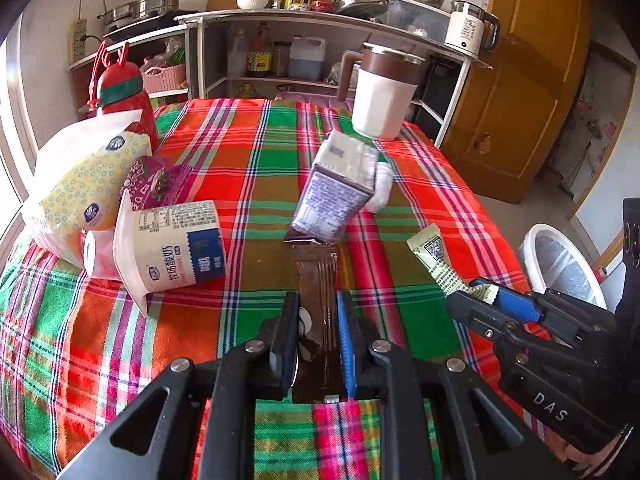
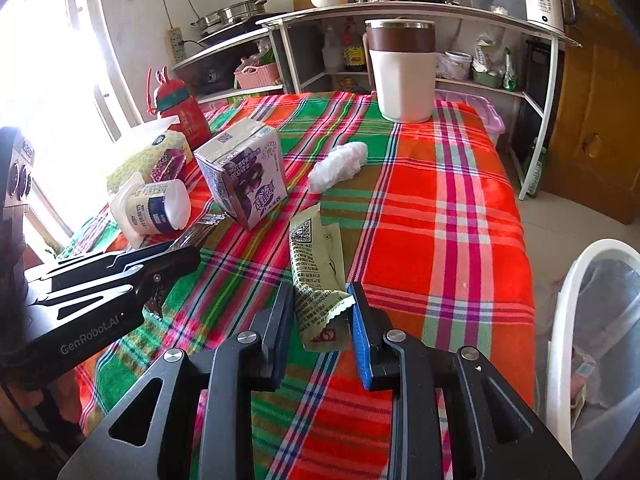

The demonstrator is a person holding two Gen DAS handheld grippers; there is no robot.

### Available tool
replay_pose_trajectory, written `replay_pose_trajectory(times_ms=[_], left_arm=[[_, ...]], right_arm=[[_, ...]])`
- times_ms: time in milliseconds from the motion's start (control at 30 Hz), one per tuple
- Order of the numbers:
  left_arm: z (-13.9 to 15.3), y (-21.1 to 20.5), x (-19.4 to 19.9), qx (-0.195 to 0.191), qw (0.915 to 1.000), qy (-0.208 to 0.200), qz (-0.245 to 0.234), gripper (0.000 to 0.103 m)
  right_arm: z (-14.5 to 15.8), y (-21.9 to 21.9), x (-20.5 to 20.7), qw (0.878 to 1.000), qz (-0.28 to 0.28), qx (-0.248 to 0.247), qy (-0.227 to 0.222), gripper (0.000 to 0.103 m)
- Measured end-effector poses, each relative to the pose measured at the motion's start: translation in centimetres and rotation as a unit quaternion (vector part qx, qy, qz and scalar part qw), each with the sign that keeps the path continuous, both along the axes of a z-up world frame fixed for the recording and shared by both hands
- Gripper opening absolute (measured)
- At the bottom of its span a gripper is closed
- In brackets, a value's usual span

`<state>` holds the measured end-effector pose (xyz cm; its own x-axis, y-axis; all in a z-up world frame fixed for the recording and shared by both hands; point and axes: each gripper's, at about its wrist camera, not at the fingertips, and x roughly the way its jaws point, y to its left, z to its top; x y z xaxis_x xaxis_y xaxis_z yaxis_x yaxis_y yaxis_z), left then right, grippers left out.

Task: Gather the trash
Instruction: 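Carry the brown wrapper in the left tool and green wrapper in the right tool over the bin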

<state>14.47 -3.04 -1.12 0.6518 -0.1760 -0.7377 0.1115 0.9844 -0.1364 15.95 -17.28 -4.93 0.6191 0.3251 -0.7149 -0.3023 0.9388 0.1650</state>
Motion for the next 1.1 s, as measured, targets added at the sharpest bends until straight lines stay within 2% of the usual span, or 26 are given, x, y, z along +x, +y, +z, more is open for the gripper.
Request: replay_pose_trajectory(times_ms=[500,1100], left_arm=[[2.3,-4.1,-1.9,-0.009,0.9986,-0.026,-0.045,0.02],[3.8,-14.1,-3.1,0.001,0.9889,-0.042,-0.142,0.02]], right_arm=[[1.4,-3.9,-2.7,0.999,-0.043,0.012,-0.015,0.028],[2.9,-14.4,-6.6,0.988,-0.153,0.01,-0.031,0.028]])
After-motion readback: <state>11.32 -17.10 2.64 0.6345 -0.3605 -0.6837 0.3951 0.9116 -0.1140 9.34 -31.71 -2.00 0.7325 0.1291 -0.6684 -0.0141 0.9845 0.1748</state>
